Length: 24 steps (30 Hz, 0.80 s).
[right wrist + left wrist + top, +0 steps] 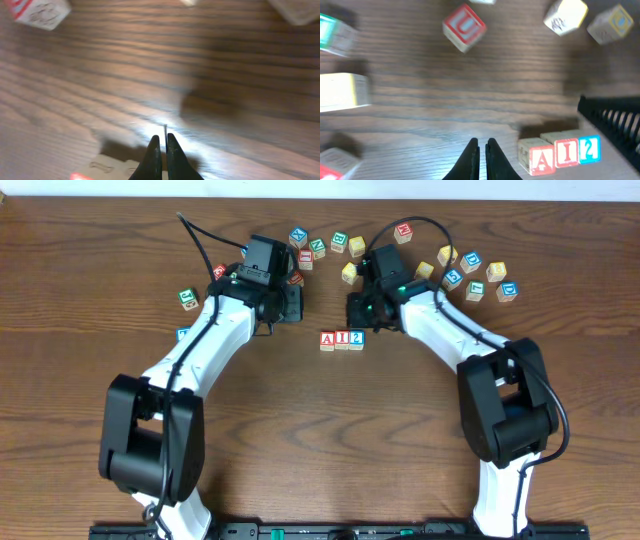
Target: Spell out AI2
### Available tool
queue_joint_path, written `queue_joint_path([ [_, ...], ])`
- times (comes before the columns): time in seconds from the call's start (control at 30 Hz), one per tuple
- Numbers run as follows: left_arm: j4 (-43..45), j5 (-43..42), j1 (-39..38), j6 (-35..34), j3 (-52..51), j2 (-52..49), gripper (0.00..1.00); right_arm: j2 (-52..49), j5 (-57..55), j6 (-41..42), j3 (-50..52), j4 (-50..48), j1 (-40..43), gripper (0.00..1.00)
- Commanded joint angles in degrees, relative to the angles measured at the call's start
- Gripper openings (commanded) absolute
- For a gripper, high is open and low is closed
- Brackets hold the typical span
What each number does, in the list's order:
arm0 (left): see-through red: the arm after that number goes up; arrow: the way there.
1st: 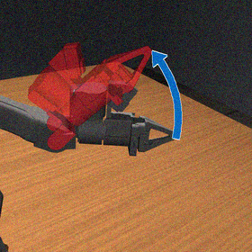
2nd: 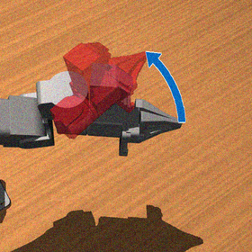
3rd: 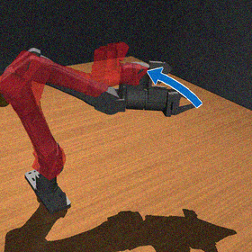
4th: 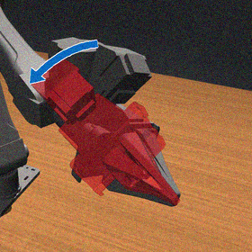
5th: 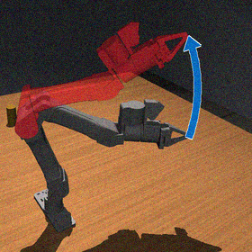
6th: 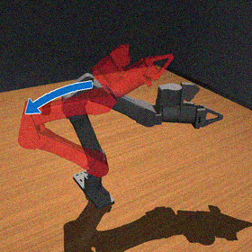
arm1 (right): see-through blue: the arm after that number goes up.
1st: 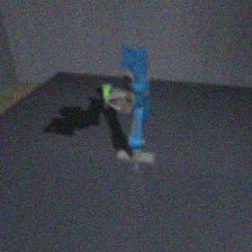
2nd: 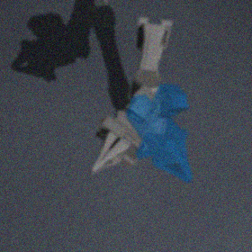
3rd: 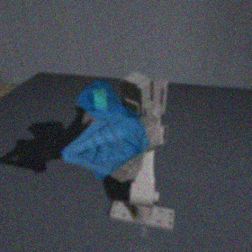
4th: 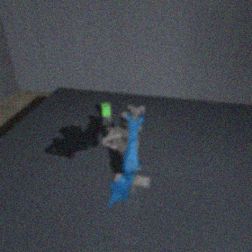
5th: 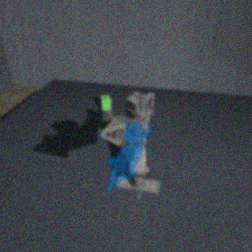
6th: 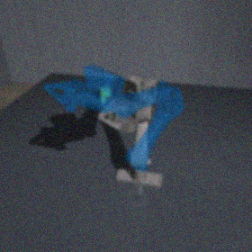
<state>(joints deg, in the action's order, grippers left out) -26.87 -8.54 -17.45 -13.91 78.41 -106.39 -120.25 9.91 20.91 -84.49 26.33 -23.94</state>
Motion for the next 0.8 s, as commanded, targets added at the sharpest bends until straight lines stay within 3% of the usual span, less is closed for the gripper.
queue_joint_path([
  [0.0,-0.90,6.40,0.85,-3.02,0.52,0.70,0.07,1.42,-2.64,-0.31,-0.92,-0.24,-1.92,0.01],
  [0.2,-2.43,8.17,4.39,-6.82,0.52,0.70,0.07,1.40,-4.00,0.92,-0.90,-0.39,-3.56,0.01],
  [0.77,-4.37,8.17,6.19,-6.78,0.52,0.70,0.08,0.96,-5.07,1.75,-0.48,0.96,-4.98,0.01],
])
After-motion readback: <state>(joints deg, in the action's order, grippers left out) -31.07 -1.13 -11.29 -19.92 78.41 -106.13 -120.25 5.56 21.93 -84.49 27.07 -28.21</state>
